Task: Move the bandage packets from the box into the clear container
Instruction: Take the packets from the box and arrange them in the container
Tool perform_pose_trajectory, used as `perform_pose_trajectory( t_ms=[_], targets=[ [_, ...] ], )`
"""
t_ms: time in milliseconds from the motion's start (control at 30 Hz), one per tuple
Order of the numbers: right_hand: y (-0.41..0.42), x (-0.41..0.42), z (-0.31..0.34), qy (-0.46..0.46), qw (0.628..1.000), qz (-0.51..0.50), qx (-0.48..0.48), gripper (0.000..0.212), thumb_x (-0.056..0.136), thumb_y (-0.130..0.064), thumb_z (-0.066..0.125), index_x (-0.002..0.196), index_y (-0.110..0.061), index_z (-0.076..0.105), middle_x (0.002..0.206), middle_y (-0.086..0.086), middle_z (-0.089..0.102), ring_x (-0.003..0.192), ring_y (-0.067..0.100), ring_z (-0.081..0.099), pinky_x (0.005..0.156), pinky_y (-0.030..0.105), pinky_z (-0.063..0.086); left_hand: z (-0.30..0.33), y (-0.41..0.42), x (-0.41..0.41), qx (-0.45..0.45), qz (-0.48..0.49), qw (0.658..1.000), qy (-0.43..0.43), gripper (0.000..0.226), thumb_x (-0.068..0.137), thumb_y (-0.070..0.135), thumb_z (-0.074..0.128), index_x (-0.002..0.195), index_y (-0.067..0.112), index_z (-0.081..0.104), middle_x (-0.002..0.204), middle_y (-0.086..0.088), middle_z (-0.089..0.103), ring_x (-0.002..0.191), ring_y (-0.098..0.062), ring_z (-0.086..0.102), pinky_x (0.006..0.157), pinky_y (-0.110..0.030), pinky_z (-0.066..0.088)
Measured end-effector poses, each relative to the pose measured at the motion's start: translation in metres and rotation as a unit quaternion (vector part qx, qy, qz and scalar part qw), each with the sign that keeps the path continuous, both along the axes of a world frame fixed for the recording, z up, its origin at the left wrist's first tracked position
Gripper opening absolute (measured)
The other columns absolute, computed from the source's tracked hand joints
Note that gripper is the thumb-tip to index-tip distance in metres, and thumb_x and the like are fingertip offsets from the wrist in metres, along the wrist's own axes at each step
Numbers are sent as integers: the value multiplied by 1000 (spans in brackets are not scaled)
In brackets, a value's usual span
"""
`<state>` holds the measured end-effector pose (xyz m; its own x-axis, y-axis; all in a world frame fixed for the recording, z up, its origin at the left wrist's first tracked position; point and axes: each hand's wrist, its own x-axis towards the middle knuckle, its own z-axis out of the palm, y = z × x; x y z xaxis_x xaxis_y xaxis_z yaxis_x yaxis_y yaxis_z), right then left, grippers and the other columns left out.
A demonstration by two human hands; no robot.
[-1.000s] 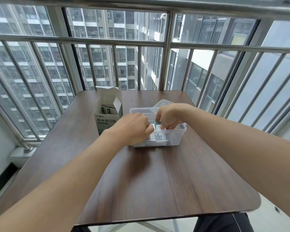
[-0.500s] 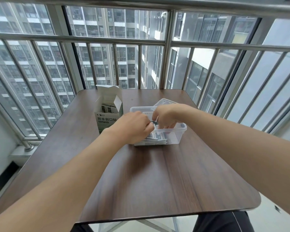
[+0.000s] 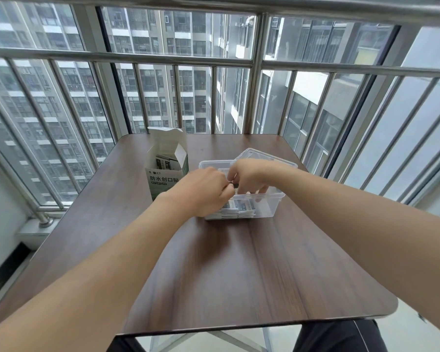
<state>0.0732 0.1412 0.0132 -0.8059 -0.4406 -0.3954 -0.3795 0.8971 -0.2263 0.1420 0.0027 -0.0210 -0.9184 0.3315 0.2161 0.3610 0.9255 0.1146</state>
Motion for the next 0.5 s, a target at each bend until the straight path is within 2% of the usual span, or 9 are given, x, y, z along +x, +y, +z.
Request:
perform_pose_trajectory(
  t_ms=[167,233,267,300,333,400,433,467,500],
  targets=[
    [3,-1,11,-17,1000,-13,-20,59,88,-3,70,142,-14,49,128,10,63,91,30,72,75,43,63,4,-2,1,24,-8,1000,0,45,98,29,39,57,12,45,66,-5,51,68,-30,50,63,-41,43],
    [3,-2,24,-10,1000,-4,-28,57,87,-7,73,140,-14,52,127,9,63,90,27,72,71,38,64,11,-10,4,89,-13,995,36,45,98,35,39,69,9,62,76,-4,64,73,-25,58,70,-43,49],
    [2,-1,33,7,999,5,-43,52,88,-9,73,137,-14,56,124,8,64,89,24,71,69,34,63,17,-17,7,140,-2,986,86,44,97,35,41,77,9,70,81,-3,69,76,-22,62,73,-41,52],
    [0,0,42,35,996,15,-78,43,89,-11,72,131,-14,61,119,6,67,87,21,71,68,29,62,23,-26,10,200,21,966,161,39,97,33,45,84,10,74,85,-2,72,78,-20,65,74,-38,53],
    [-3,3,52,73,988,22,-132,33,90,-12,71,123,-13,66,113,5,70,85,16,70,66,25,61,31,-37,15,270,50,930,245,32,96,27,50,88,10,75,86,-1,73,77,-17,66,71,-34,54],
    [-16,14,69,153,951,41,-266,17,91,-14,71,108,-12,74,101,0,73,77,5,66,63,15,54,42,-62,26,411,115,828,364,18,90,13,55,92,9,72,85,-1,71,76,-10,64,65,-26,53],
    [-25,21,75,176,928,61,-322,13,90,-14,72,102,-13,76,96,-3,74,74,1,65,64,13,52,43,-75,28,465,151,786,377,18,85,10,55,97,10,69,89,-2,69,79,-7,62,66,-24,52],
    [-35,28,80,183,910,86,-361,10,89,-13,73,99,-14,78,93,-6,74,75,0,66,67,12,53,41,-88,28,508,191,762,355,25,81,10,55,103,12,66,98,-2,67,86,-7,61,71,-25,53],
    [-47,33,82,180,901,111,-380,10,88,-12,74,97,-14,78,93,-7,74,79,0,68,72,13,55,38,-99,28,535,227,756,302,37,76,14,57,113,15,62,110,-3,64,98,-10,59,80,-29,53]
  ],
)
